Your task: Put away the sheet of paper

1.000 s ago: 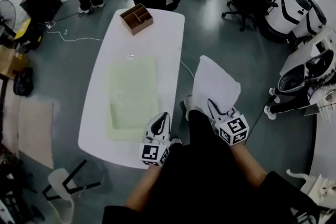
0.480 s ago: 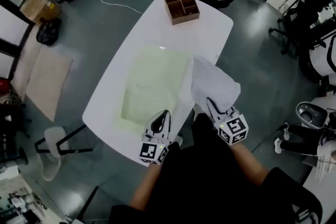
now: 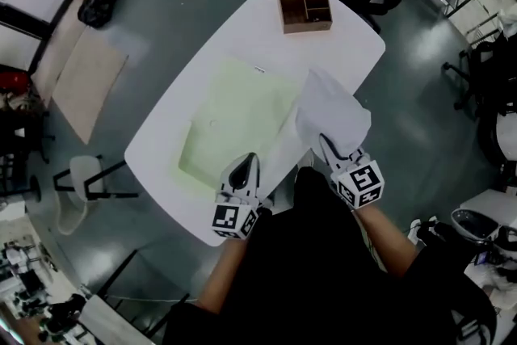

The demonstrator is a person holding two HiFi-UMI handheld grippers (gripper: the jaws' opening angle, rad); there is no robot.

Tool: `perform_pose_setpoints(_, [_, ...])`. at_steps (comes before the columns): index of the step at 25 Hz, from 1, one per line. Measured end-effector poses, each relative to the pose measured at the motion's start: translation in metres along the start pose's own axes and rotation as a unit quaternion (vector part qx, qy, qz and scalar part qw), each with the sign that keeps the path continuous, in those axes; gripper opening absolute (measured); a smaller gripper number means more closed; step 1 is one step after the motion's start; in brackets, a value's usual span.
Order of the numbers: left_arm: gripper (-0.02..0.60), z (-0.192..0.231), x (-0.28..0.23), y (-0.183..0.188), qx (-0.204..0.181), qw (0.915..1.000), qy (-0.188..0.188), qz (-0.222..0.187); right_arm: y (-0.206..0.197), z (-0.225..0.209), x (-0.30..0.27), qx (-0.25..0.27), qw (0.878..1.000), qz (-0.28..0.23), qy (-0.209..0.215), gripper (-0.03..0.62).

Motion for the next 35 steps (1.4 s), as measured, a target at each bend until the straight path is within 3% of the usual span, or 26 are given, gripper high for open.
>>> perform_pose_setpoints(5, [0.005,-0.013,-0.024,0.017,-0.01,0.9997,0.021,-0.003,0.016,-0.027,-0.011,0.01,1.0,-0.003,0.024,-0.002])
perform_pose_setpoints(14, [0.005,-0.02,-0.045,0.029,-0.022,0.9978,0.062,-0.007,0.025,-0.032,-0.031,0.036,0.995,0.009,0.094,-0.002])
perform_pose_setpoints(23, [0.005,0.002,-0.037,0.026,-0.01,0.9903,0.138,-0.009,0.033,-0.022,-0.06,0.056,0.985,0.014,0.164,-0.002])
perform_pose_setpoints(28, [0.005,0.016,-0.02,0.019,-0.032,0.9823,0.185,-0.001,0.034,0.004,-0.083,0.05,0.972,0.038,0.225,-0.002])
perform_pose_setpoints(35, [0.005,0.05,0.01,-0.003,0.027,0.9727,0.229,-0.026,0.019,0.072,-0.112,0.092,0.939,0.1,0.315,-0.002])
Point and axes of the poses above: the fingertips, and each gripper's own axes: x backward along the fingers, z to its left, y out of its top, the point moved 1 cm from there along x, backward along the fingers, and after that the axes turned 4 degrees about -x, right-handed, at the moved point
